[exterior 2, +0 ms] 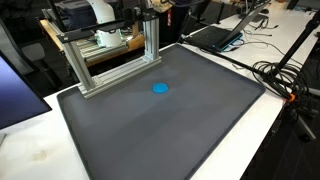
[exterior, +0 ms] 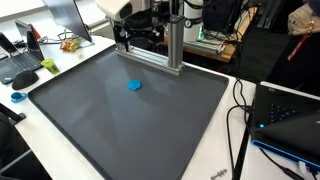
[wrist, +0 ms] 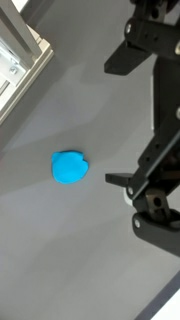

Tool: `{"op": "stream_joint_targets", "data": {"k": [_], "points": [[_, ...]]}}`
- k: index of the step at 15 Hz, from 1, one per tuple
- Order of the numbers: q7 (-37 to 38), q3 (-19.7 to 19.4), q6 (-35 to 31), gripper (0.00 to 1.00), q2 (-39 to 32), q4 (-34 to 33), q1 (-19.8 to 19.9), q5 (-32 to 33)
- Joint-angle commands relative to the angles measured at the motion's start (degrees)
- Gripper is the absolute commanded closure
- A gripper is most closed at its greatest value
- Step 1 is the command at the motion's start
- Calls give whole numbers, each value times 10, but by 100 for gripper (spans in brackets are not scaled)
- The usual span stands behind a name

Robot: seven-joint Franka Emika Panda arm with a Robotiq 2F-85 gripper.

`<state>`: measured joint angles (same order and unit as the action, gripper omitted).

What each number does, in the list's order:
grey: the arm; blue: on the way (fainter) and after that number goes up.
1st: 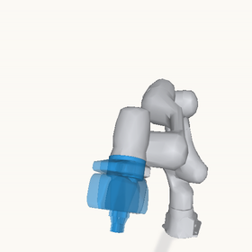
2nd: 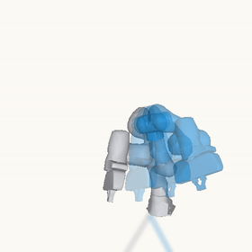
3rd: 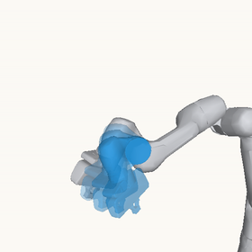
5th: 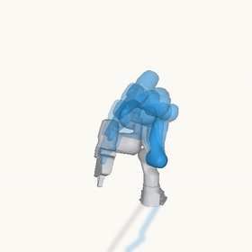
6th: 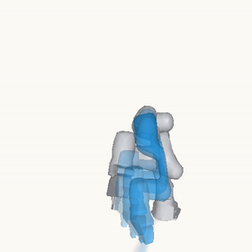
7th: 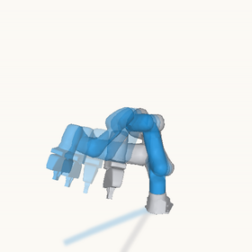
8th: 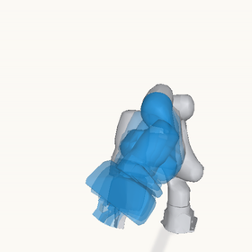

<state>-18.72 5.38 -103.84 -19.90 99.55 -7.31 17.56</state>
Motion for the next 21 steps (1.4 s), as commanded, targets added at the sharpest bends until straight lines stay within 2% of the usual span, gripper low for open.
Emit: {"op": "stream_joint_targets", "data": {"k": [1,7,11,14,18,20,21], "points": [[-2,5,29,0,7,-27,6,-14],[43,-3,5,0,73,-12,48,-158],[68,-15,-34,0,134,23,67,-216],[97,-24,-61,0,166,44,67,-216],[156,-32,-66,0,191,64,63,-179],[161,-32,-53,0,199,69,62,-163],[145,-32,-51,0,174,42,64,-181]]}}
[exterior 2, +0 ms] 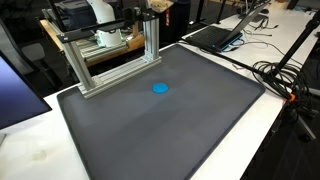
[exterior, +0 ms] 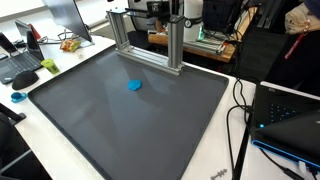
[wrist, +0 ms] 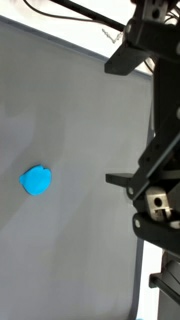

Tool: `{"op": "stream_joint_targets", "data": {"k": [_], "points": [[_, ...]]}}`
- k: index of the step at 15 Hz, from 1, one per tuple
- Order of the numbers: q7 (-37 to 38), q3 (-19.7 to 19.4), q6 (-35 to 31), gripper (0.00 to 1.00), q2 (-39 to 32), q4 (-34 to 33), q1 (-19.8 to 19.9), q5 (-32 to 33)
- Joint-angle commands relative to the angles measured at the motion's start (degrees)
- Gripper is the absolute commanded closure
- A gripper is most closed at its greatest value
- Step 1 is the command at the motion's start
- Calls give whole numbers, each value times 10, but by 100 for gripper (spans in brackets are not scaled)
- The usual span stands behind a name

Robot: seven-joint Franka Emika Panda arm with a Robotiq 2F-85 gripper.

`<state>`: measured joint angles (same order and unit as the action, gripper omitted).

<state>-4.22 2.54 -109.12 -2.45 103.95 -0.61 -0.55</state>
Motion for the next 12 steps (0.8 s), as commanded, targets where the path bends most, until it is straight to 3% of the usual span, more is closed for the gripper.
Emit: {"op": "stream_joint_targets", "data": {"k": [1,12], "points": [[2,-3,2,0,3,3,-4,4],[4,-3,1,0,7,8,-4,7]]}}
